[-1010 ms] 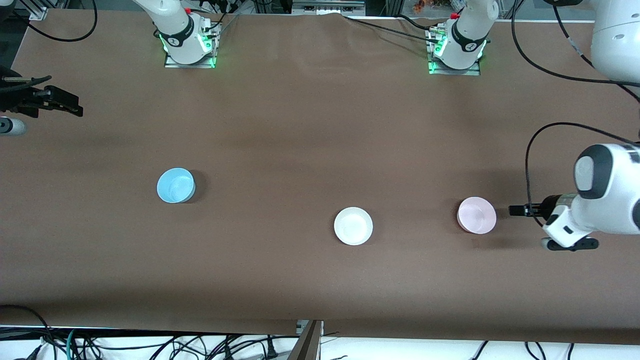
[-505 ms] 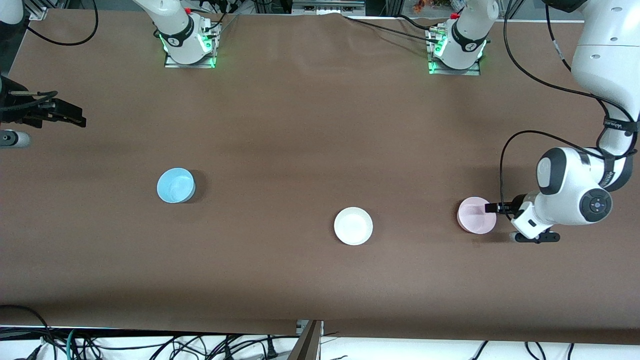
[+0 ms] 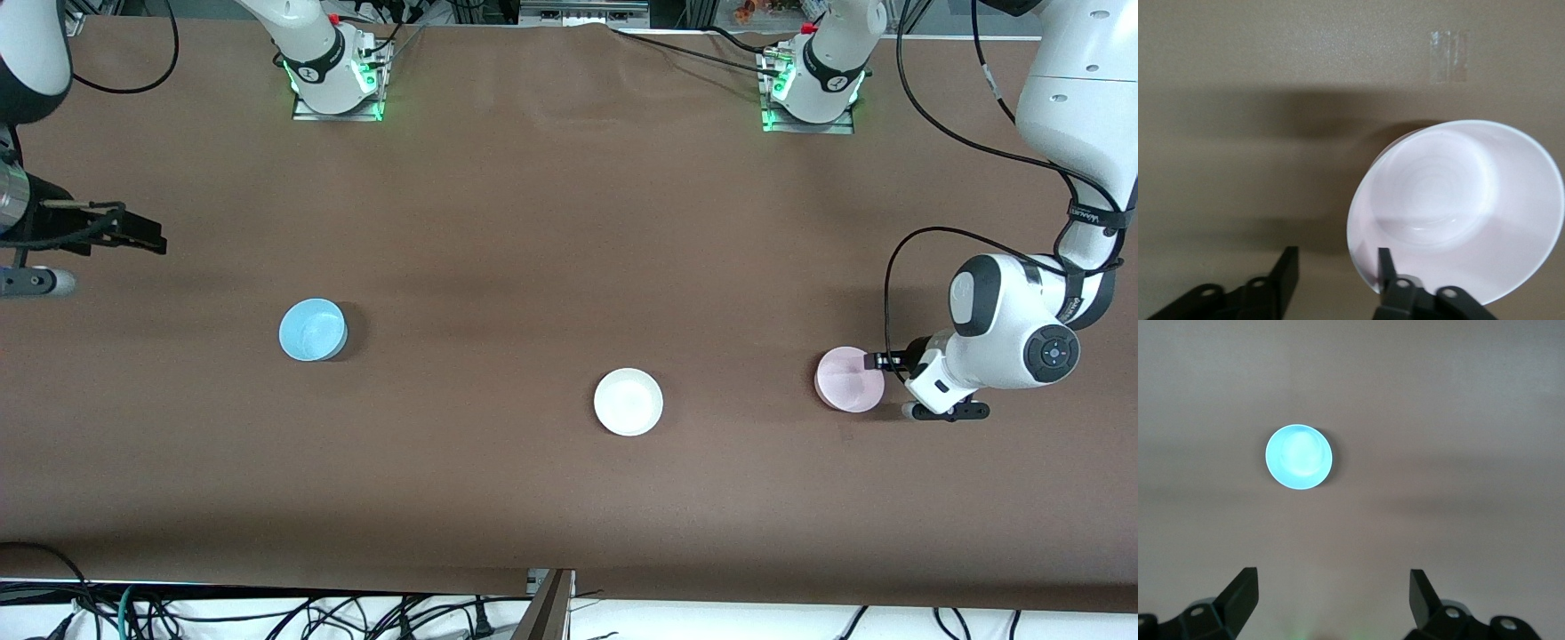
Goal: Stack pink and blue bowls on white bowl
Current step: 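Grasp the pink bowl rim with the left gripper while the right gripper approaches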
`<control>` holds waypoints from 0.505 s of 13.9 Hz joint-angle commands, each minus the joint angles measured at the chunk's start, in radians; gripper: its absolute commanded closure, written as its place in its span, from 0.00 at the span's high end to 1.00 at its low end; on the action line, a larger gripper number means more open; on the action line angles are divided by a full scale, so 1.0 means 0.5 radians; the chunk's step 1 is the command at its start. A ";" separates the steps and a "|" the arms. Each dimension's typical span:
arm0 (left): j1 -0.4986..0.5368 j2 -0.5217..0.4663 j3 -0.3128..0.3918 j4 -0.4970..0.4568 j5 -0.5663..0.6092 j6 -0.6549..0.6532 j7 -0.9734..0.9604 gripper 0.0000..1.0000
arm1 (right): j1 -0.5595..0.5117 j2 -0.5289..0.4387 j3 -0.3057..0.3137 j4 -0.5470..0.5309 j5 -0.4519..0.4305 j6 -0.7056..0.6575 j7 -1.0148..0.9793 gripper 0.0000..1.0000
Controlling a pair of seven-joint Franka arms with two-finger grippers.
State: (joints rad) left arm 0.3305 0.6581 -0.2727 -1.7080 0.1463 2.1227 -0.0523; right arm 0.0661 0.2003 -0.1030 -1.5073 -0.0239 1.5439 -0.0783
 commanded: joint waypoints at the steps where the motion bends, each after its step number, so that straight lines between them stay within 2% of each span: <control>1: -0.004 -0.083 -0.019 -0.097 -0.050 0.043 -0.045 0.24 | -0.006 0.163 0.019 0.048 0.002 0.112 0.018 1.00; 3: -0.011 -0.074 -0.031 -0.097 -0.050 0.105 -0.064 0.03 | -0.009 0.246 0.022 0.045 0.014 0.222 0.006 1.00; 5: -0.038 -0.049 -0.031 -0.082 -0.047 0.197 -0.067 0.00 | -0.003 0.341 0.031 0.036 0.017 0.323 0.006 1.00; 7: -0.078 -0.052 -0.031 -0.060 -0.050 0.219 -0.082 0.00 | -0.003 0.446 0.031 0.020 0.118 0.437 0.003 1.00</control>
State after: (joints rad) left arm 0.3164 0.6472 -0.2972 -1.7230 0.1362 2.1998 -0.0757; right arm 0.0681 0.3774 -0.0937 -1.5086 -0.0055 1.7270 -0.0783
